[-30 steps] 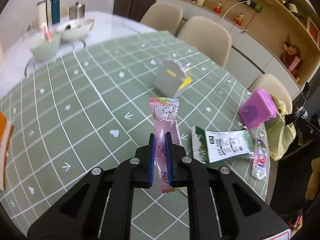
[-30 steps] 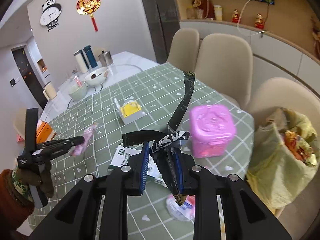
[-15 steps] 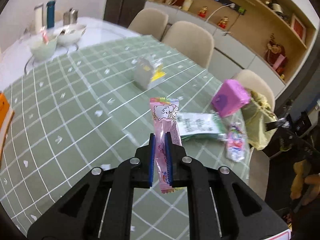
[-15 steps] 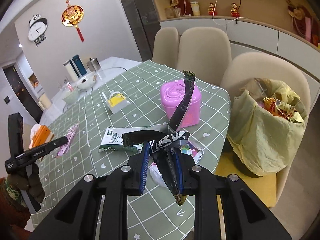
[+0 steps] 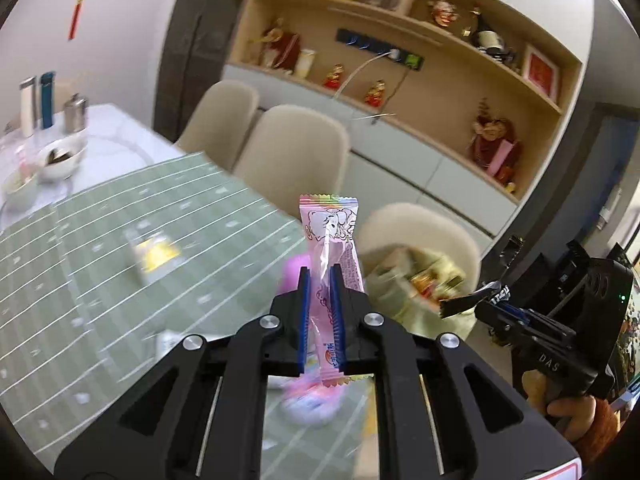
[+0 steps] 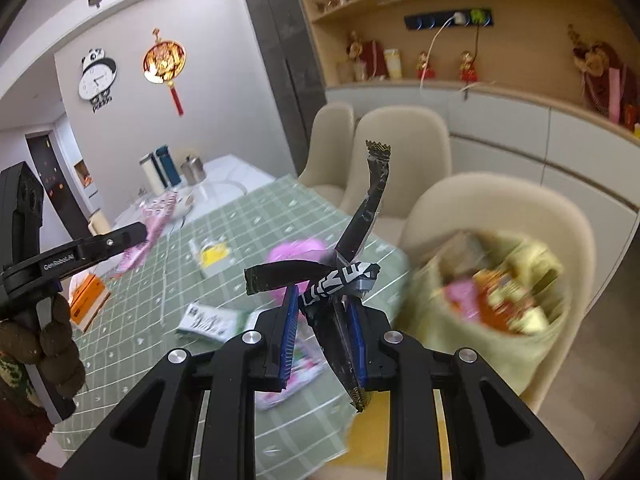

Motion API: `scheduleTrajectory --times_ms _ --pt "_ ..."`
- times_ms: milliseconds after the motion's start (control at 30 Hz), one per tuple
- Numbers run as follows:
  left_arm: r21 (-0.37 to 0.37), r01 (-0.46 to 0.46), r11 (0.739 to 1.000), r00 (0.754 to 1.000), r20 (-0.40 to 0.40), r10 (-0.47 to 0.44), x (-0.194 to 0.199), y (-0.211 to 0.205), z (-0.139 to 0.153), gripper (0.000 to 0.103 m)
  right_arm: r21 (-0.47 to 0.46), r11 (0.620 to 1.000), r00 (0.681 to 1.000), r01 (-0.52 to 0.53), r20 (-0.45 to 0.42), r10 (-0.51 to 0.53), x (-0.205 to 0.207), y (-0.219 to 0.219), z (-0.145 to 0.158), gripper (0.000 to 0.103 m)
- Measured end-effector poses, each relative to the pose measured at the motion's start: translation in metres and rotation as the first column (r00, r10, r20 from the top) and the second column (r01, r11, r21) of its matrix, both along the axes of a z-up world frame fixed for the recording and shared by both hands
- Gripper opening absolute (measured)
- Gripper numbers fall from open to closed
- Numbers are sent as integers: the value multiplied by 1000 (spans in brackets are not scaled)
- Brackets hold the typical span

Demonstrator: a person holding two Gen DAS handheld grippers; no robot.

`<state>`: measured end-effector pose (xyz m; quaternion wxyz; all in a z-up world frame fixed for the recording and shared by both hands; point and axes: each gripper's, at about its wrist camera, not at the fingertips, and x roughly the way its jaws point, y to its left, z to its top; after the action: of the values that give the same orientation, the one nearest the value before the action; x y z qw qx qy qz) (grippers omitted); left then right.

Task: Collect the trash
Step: 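Carry the pink candy wrapper and black strap to the bin and release both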

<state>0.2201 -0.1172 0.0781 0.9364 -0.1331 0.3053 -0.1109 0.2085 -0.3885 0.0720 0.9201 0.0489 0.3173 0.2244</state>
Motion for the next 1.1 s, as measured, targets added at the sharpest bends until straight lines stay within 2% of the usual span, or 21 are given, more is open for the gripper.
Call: scheduleTrajectory --times_ms 167,367,600,733,967,1033,1067,1100 --pt "25 38 999 999 24 -39 33 -81 3 10 -17 1000 998 23 52 -22 22 -61 7 23" --pt "48 45 998 999 10 -45 70 -162 -13 10 -44 999 999 28 41 -26 57 -130 0 23" --pt "54 86 995 996 -43 -84 96 -211 -43 10 -45 996 997 79 24 -77 91 -182 -23 23" --pt "-6 127 992 984 -128 -127 123 -226 -67 10 6 993 993 117 -19 -117 107 -205 -35 23" --pt "-46 162 986 964 -204 -168 167 -250 -95 10 18 991 991 129 -47 -128 126 -217 -48 23" --pt "-52 163 985 961 -216 -171 177 -255 -101 20 25 993 992 116 -59 -115 133 -216 -51 23" --pt "-64 154 986 959 -230 -165 180 -255 -104 32 28 994 993 106 -64 -104 136 -215 -53 23" --pt "-78 144 986 959 -236 -159 181 -253 -105 36 29 995 993 99 -67 -96 138 -213 -54 23"
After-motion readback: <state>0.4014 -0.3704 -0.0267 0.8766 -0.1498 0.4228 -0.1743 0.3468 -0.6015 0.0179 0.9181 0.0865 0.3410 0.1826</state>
